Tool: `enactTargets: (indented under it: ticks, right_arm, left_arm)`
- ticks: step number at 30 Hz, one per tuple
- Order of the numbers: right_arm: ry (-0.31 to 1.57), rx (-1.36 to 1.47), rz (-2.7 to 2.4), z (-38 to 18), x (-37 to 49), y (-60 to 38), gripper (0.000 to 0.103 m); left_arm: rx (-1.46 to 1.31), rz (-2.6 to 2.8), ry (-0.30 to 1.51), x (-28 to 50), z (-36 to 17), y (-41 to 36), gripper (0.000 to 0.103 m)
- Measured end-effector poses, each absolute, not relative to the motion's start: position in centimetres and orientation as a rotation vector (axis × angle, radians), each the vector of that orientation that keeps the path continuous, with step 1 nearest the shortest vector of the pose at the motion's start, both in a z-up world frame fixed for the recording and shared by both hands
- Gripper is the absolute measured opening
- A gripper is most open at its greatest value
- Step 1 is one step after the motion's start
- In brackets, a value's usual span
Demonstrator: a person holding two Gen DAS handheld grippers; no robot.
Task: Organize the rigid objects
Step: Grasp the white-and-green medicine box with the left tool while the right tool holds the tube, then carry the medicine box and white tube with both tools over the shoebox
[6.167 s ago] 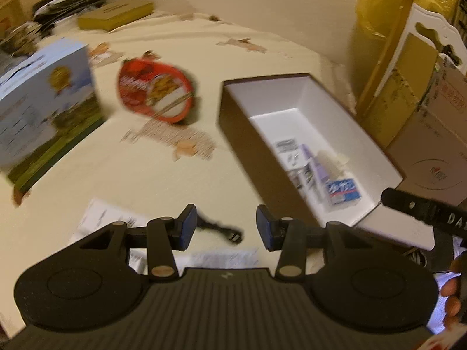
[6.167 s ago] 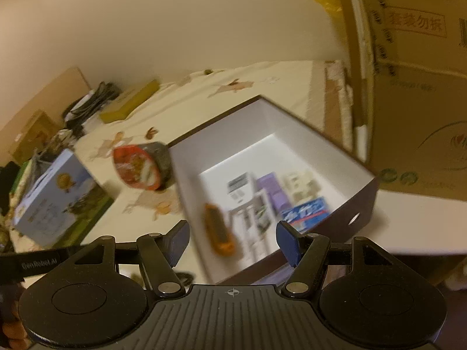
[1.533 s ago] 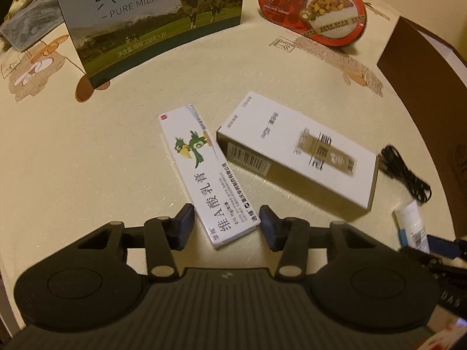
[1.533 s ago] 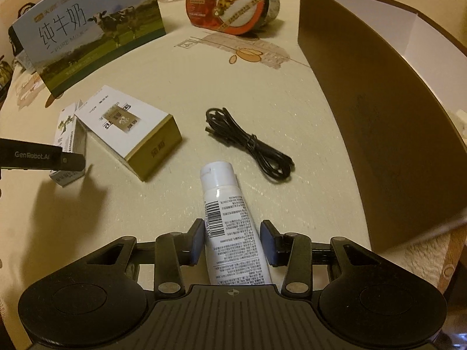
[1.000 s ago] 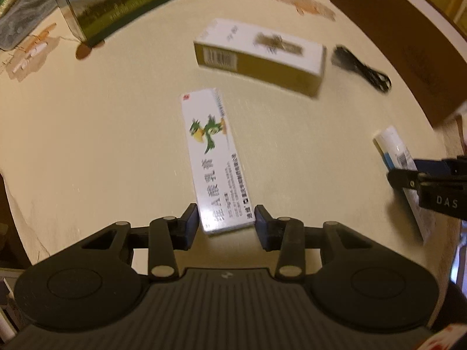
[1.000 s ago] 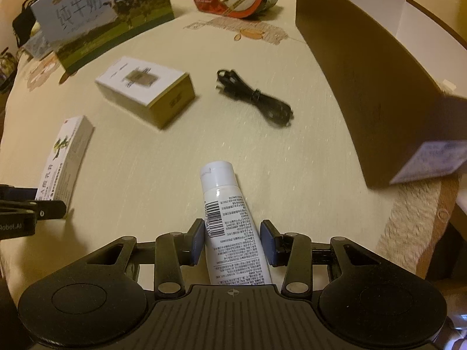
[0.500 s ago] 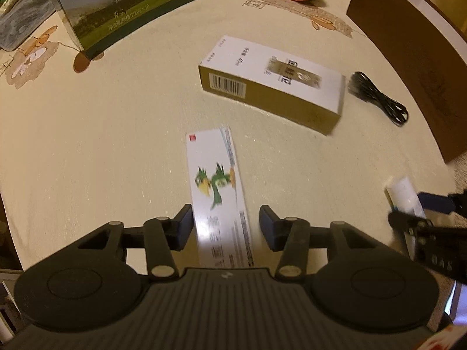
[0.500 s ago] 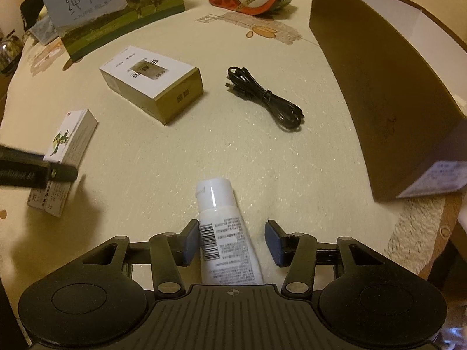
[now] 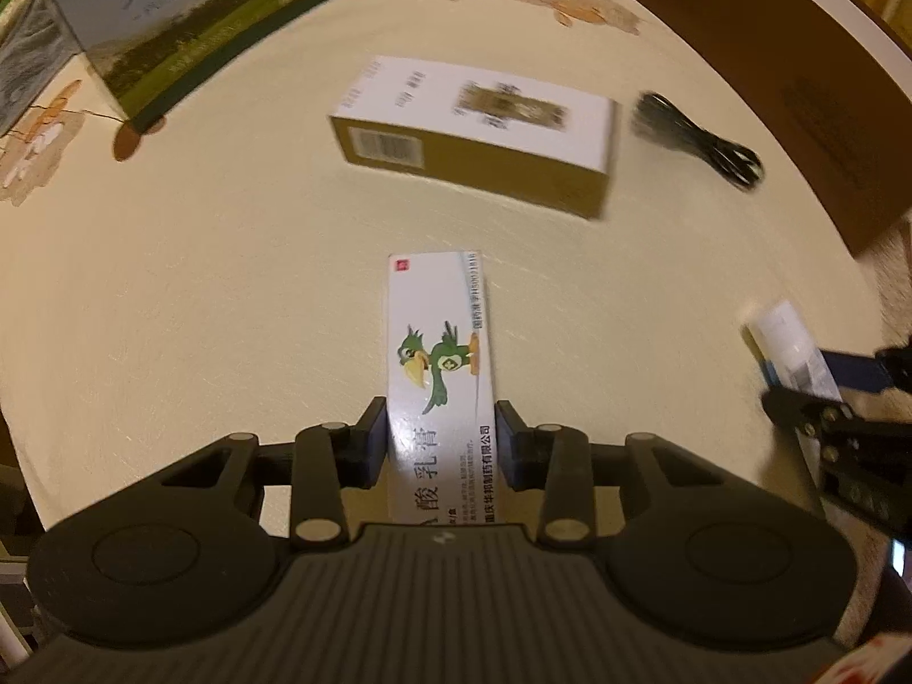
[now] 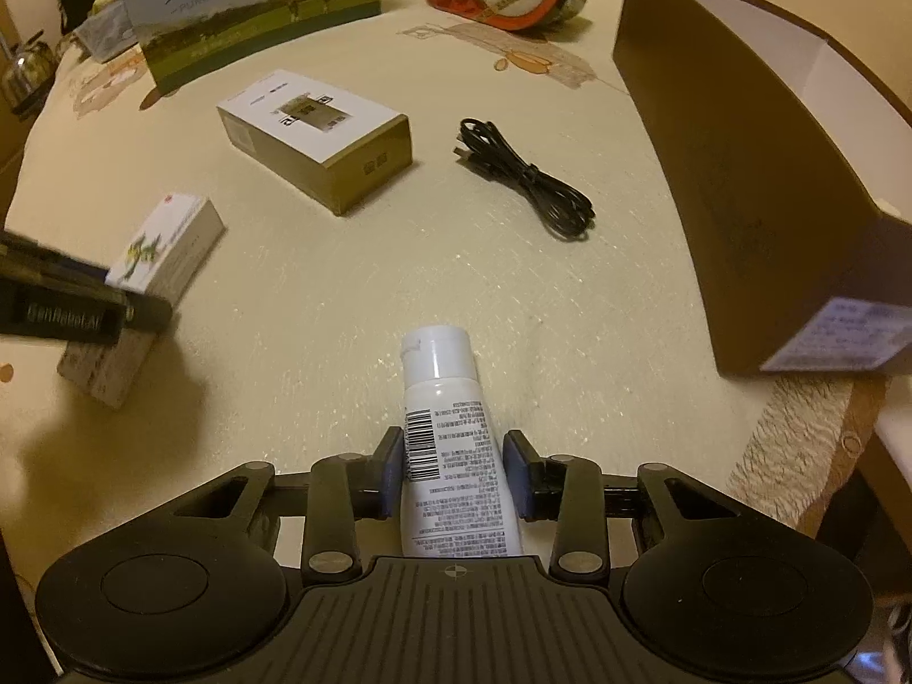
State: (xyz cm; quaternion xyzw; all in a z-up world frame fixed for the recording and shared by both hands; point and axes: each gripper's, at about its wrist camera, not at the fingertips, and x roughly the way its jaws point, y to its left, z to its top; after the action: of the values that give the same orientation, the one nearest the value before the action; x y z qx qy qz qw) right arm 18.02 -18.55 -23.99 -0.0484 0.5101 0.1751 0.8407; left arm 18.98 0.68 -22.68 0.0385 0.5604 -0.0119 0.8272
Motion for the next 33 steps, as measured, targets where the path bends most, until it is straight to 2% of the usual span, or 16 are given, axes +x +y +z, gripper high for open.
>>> enactTargets:
  ticks: [15,33]
  right_arm:
    - [1.106,0.049,0.289,-23.0,16.9,-21.9,0.034]
    - [1.017,0.166,0.284,-17.8,16.4,-25.1,0.034]
  left_arm:
    - [0.197,-0.086,1.184,19.2,-22.7,-2.9,0.033]
    - [0.171,-0.171,1.08,19.5,-15.6,-6.6,0.033]
